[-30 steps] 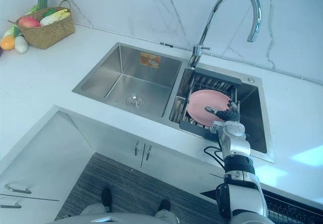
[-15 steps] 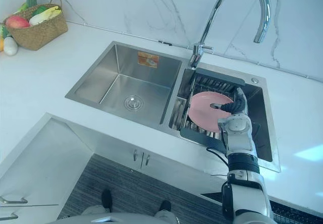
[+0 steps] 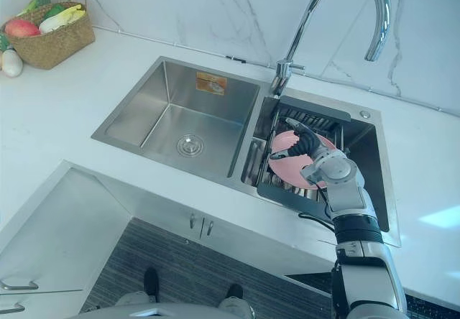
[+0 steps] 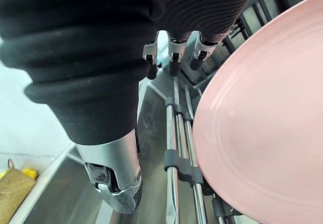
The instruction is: Walk over to the sink, pick up the cup, carry it to the dishwasher, place the cup inside the dishwasher, then close the dishwasher door
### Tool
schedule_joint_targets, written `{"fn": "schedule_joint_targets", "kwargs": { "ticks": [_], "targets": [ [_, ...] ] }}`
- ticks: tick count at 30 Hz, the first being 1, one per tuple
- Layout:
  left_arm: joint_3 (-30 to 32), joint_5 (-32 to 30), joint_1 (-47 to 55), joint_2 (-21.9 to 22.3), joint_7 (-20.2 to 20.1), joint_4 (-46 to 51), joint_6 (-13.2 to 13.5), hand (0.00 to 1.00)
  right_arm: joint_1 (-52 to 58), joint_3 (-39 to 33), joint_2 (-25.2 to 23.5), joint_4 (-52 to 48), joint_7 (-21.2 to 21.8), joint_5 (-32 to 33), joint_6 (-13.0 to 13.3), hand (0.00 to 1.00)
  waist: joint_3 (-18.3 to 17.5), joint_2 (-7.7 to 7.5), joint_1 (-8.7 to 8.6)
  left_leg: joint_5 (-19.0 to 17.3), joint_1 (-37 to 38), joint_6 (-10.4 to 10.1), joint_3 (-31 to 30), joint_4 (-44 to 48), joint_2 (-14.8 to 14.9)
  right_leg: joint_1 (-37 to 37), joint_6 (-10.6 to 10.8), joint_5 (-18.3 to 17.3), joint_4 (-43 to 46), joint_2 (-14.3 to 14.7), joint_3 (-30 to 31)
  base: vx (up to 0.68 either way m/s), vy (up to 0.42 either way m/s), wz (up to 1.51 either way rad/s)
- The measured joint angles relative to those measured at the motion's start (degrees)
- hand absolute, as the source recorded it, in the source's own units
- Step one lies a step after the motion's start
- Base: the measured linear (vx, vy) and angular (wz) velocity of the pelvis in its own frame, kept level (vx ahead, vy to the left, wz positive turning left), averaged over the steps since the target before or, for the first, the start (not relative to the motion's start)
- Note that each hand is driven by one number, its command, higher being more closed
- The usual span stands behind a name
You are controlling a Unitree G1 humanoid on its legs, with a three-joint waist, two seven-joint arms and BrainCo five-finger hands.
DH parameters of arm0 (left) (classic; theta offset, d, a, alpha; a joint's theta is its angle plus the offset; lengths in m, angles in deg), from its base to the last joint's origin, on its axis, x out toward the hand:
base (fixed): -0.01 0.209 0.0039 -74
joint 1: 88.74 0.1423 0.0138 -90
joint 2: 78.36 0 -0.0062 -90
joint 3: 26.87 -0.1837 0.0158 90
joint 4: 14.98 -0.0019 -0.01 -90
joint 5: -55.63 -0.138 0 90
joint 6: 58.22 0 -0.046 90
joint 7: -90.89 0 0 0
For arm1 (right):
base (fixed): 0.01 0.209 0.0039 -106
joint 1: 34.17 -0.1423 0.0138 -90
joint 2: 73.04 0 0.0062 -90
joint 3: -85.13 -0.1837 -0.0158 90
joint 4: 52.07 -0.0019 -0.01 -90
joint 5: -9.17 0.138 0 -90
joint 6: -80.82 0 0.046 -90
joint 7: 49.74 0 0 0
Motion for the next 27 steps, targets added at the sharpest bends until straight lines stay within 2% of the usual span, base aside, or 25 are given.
{"fn": "schedule_joint_targets", "kwargs": {
  "ticks": [4, 7, 16, 23, 27],
  "targets": [
    [0.1, 0.0, 0.1, -0.1, -0.2, 0.3, 0.0, 0.0, 2.2, 1.4, 3.1, -2.1, 0.7, -0.1, 0.0, 0.0, 0.0, -0.12, 0.01, 0.1, 0.0, 0.1, 0.0, 0.0, 0.0, 0.0, 0.2, 0.1, 0.2, 0.0, -0.1, 0.04, -0.005, 0.01],
    [0.1, 0.0, 0.3, -0.2, -0.3, 0.3, 0.0, 0.0, 4.3, 1.5, 3.4, -4.3, 0.7, -0.3, 0.2, 0.0, 0.0, -0.26, -0.7, 0.1, 0.1, 0.1, 0.1, 0.0, 0.0, 0.0, 0.2, 0.1, 0.3, 0.0, 0.1, 0.05, -0.009, -0.03],
    [0.1, 0.0, 0.5, -0.8, -0.9, 0.3, 0.0, 0.0, 10.3, 0.5, 3.4, -9.7, 0.6, -2.7, -0.4, 0.0, 0.2, -0.88, -1.97, 0.1, 0.6, 0.1, 1.7, 0.0, 0.2, -1.0, 0.1, 0.2, 0.7, 0.0, 1.8, -0.01, -0.002, -0.09],
    [0.1, 0.0, 0.7, -0.9, -1.0, 0.3, -0.1, 0.0, 17.0, -3.7, 3.3, -14.0, 0.4, -3.6, -1.2, 0.0, 0.1, -0.96, -2.63, -0.2, 0.5, -0.1, 2.0, 0.0, 0.3, -1.6, -0.2, 0.0, 0.8, 0.0, 2.1, -0.05, 0.004, -0.03],
    [0.0, 0.0, 0.7, -1.1, -1.1, 0.2, -0.2, 0.0, 18.4, -5.5, 0.9, -15.9, -0.6, -5.1, -1.1, 0.0, -0.1, -1.05, -3.18, -0.2, 0.0, -0.1, 2.7, 0.0, 0.3, -2.1, -0.3, 0.5, 0.6, 0.1, 2.6, -0.01, 0.004, -0.07]
  ]
}}
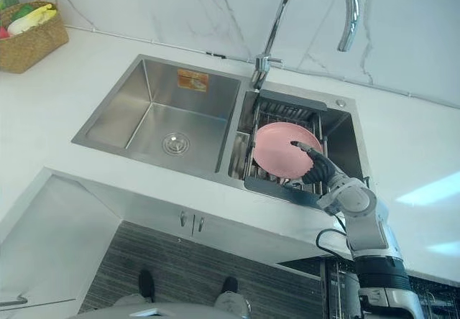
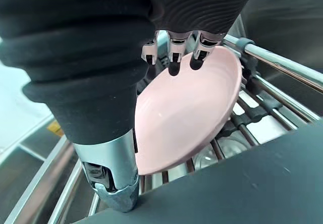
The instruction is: Walk over to the sink, pick up the cup, carry it to the dishwasher, place the cup inside the dishwasher, then close the dishwasher door
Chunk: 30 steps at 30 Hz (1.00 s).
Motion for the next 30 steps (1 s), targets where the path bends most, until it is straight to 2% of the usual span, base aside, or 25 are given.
{"fn": "schedule_joint_targets", "kwargs": {
  "ticks": [3, 13, 22, 30],
  "targets": [
    [-0.1, 0.0, 0.0, 0.0, 0.0, -0.2, -0.1, 0.0, 0.8, 0.1, -0.1, -0.2, -2.1, -2.1, 1.2, 0.0, -0.6, 0.01, 0.11, 0.2, 0.0, 0.4, 0.1, 0.0, 0.0, 0.0, -0.2, 0.4, -0.2, 0.0, 0.1, 0.0, 0.002, -0.01],
    [-0.2, 0.1, -0.1, 0.0, 0.0, -0.5, -0.2, 0.0, 1.3, 0.1, -4.2, -1.8, -10.4, -9.1, 1.0, 0.0, -0.8, 0.19, 0.12, 0.3, 0.0, 0.4, 0.3, 0.1, 0.0, 0.0, 0.1, 0.8, -0.3, 0.1, 0.2, 0.0, 0.0, 0.0],
    [-0.2, 0.1, -0.5, 0.0, 0.0, -0.5, -0.2, 0.0, 1.5, 0.3, -5.0, -1.6, -10.4, -15.5, -0.3, 0.0, -1.0, 0.56, 0.99, 0.3, -0.4, 0.4, 0.2, 0.1, 0.0, -0.5, 0.1, 0.8, -0.3, 0.1, 0.1, 0.0, 0.0, 0.0],
    [-0.2, 0.1, -0.7, 0.1, -0.1, -0.4, -0.3, 0.0, -1.1, 3.0, -4.5, 3.6, -8.6, -15.6, -3.0, 0.0, -0.9, 0.64, 1.23, 0.4, -0.4, 0.4, -1.1, 0.1, -0.1, -0.1, 0.1, 0.8, -0.3, 0.0, -0.6, 0.0, -0.001, 0.03]
  ]
}}
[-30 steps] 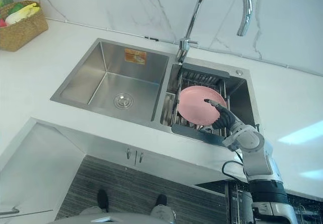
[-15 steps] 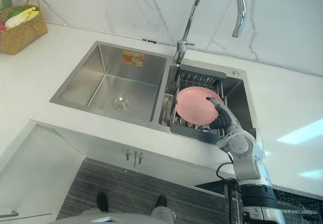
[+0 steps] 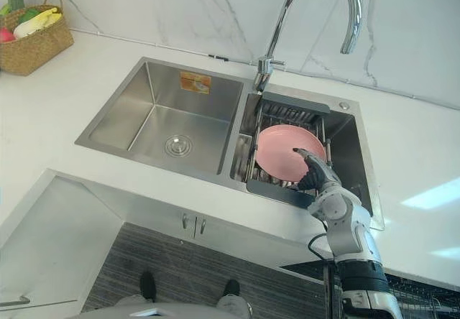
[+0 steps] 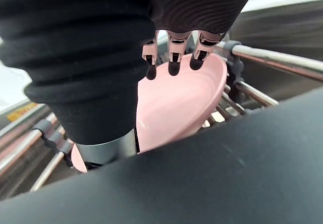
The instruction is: Walk over to the sink, pick up the cup, carry it to the dishwasher, place the cup inside the dishwasher, then close the dishwasher door
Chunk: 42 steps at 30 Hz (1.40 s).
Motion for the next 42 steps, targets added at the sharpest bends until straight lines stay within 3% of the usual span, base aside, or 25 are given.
{"fn": "schedule_joint_targets", "kwargs": {
  "ticks": [9, 17, 25, 32, 42],
  "targets": [
    [0.0, -0.1, -0.4, 0.1, -0.5, 0.2, -0.1, 0.0, -5.2, 2.4, 0.8, 5.2, 6.2, -1.0, -1.1, 0.0, 0.8, 0.86, 0.44, 0.1, 0.0, 0.1, -0.5, 0.0, -0.2, 0.3, 0.1, -0.1, 0.1, -0.3, -0.5, 0.0, 0.001, 0.03],
    [-0.2, -1.0, -0.5, 0.1, -1.3, 0.6, -0.4, 0.0, -11.6, 6.8, 4.1, 11.8, 7.5, -2.7, -1.0, 0.0, 1.9, 0.7, 0.71, 0.1, -0.1, 0.0, -1.7, 0.0, -0.5, 0.8, 0.2, -0.9, 0.6, -0.7, -1.7, -0.01, 0.002, 0.08],
    [-1.0, -1.3, -0.9, -0.1, -1.5, 1.0, -0.4, 0.0, -16.6, 10.8, 5.1, 14.9, 7.8, -8.6, -1.2, 0.0, 3.5, 0.32, 1.02, 0.3, -0.1, 0.2, -1.8, 0.0, -0.6, 0.8, 0.2, -0.9, 0.7, -0.8, -1.8, 0.0, 0.0, 0.0],
    [-1.2, -1.3, -1.6, -0.2, -1.7, 1.1, 0.0, 0.0, -17.9, 12.5, 5.0, 15.0, 4.2, -13.7, -3.3, 0.0, 4.7, 0.31, 1.71, 0.4, -0.9, 0.3, -2.3, 0.0, -0.6, -0.3, 0.2, -1.2, 2.0, -1.0, -2.1, 0.0, -0.002, 0.02],
    [-2.6, -0.8, -2.6, -0.6, -1.5, 1.1, 0.2, 0.0, -17.3, 13.0, 4.2, 14.9, -9.0, -18.0, -4.8, 0.0, 6.1, 0.63, 1.91, 0.2, -1.0, 0.2, -2.2, 0.1, -0.5, -0.8, 0.2, -2.1, 3.2, -1.2, -2.1, 0.0, 0.0, 0.0]
  ]
}}
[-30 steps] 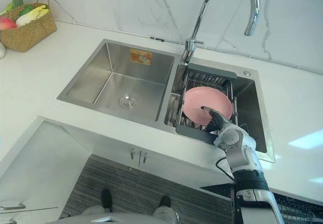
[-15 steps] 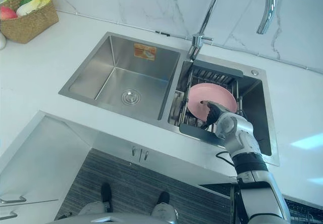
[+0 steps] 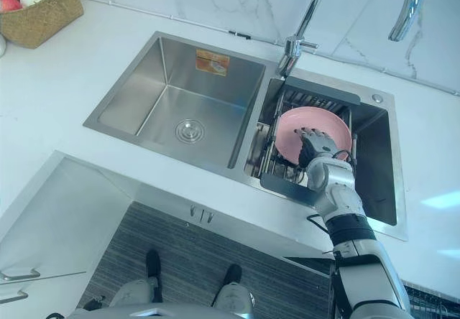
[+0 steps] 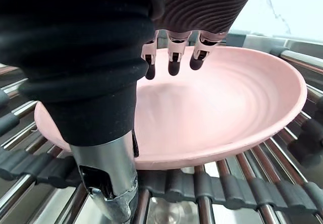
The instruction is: Walk over to the sink, pick up the cup, carry it to the dishwasher, place the cup inside the dishwasher, then close the dishwasher door
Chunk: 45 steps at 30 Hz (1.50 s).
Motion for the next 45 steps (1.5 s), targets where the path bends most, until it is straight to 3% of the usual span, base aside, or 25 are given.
{"fn": "schedule_joint_targets", "kwargs": {
  "ticks": [6, 23, 30, 35, 39, 45],
  "targets": [
    [-0.2, 1.1, -0.3, 0.0, 0.3, 0.0, 0.0, 0.0, 2.5, -2.1, -2.5, -2.3, -7.3, 0.1, 1.1, 0.0, 0.2, 0.17, 0.03, -0.2, -1.4, 0.0, 0.3, 1.3, 0.1, -1.7, 0.1, -0.6, 1.9, -0.4, 0.3, 0.01, -0.005, 0.0],
    [-0.7, 2.0, -0.8, -0.1, 0.8, 0.0, 0.0, 0.0, 4.8, -3.8, -2.8, -3.4, -16.8, 2.1, 6.3, 0.0, 1.2, 0.63, 0.01, -0.8, -2.1, -0.2, 0.4, 2.3, 0.4, -2.6, -0.1, -1.7, 3.5, -0.6, 0.5, 0.0, 0.0, 0.0],
    [-0.7, 3.0, -0.9, 0.2, 1.6, 0.0, 0.3, 0.0, 5.1, -6.3, -2.8, -4.4, -27.7, 5.1, 6.3, 0.0, 1.7, 1.4, 0.11, -1.0, -2.8, -0.1, 0.2, 3.1, 0.5, -2.9, -0.1, -1.7, 3.7, -0.7, 0.4, 0.0, 0.0, 0.0],
    [-0.8, 3.0, -0.9, 0.4, 1.6, -0.1, 0.4, 0.0, 4.1, -7.0, -2.6, -3.5, -33.1, 8.0, 7.6, 0.0, 2.1, 1.75, -0.24, -1.0, -2.9, -0.1, -0.4, 3.1, 0.5, -3.1, -0.1, -1.7, 3.9, -0.8, 0.3, 0.0, 0.0, 0.0],
    [-1.0, 3.0, -1.0, 0.3, 1.6, -0.1, 0.4, 0.0, 3.5, -7.0, -2.3, -2.1, -34.2, 8.0, 8.6, 0.0, 2.1, 1.75, -0.28, -1.0, -2.9, -0.1, -0.5, 3.1, 0.4, -3.1, -0.1, -1.7, 4.1, -0.8, 0.3, 0.0, 0.0, 0.0],
    [-1.8, 3.0, -1.1, 0.1, 1.6, -0.1, 0.5, 0.0, 3.5, -7.5, -2.2, -1.9, -35.2, 8.0, 7.8, 0.0, 2.2, 1.84, -0.18, -0.9, -3.0, -0.1, -0.5, 3.1, 0.4, -3.1, -0.1, -1.7, 4.1, -0.9, 0.3, 0.0, 0.0, 0.0]
  ]
}}
